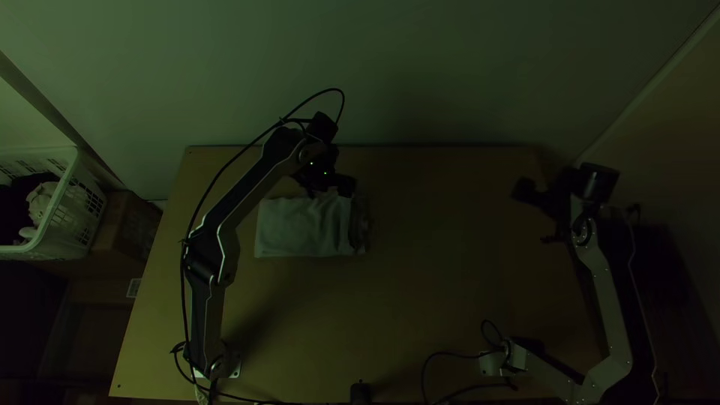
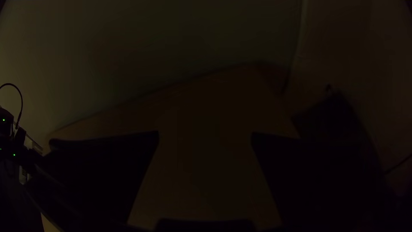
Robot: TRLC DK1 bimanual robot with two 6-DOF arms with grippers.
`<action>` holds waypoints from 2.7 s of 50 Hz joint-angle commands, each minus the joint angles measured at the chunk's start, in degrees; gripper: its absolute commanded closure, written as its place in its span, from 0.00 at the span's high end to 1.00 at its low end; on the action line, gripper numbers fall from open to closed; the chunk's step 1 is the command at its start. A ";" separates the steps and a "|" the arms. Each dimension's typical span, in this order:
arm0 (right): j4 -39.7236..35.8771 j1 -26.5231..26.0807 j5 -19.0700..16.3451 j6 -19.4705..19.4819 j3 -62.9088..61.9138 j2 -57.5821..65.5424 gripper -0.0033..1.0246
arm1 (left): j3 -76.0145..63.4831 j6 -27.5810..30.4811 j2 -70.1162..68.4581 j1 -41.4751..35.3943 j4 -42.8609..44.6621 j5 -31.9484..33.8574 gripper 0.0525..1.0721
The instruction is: Fold the t-shirt
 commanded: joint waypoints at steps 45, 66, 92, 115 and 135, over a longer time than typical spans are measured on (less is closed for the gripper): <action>13.26 8.00 -0.79 -15.29 12.99 -11.17 0.96 | -36.94 7.99 -54.58 31.34 26.74 -1.02 0.96; 27.76 11.77 -0.79 -16.87 -5.99 -30.25 0.96 | -63.13 7.55 -76.90 40.13 47.40 -5.24 0.96; 27.67 11.42 -0.71 -16.08 -27.96 -50.02 0.96 | -98.99 8.17 -107.05 44.52 59.79 -5.50 0.96; 29.16 11.77 -0.71 -17.13 -47.56 -65.23 0.96 | -117.54 9.75 -119.18 46.90 64.45 -5.50 0.96; 36.28 8.79 -0.53 -16.96 -62.86 -66.81 0.96 | -129.49 8.17 -119.26 51.55 76.75 -5.50 0.96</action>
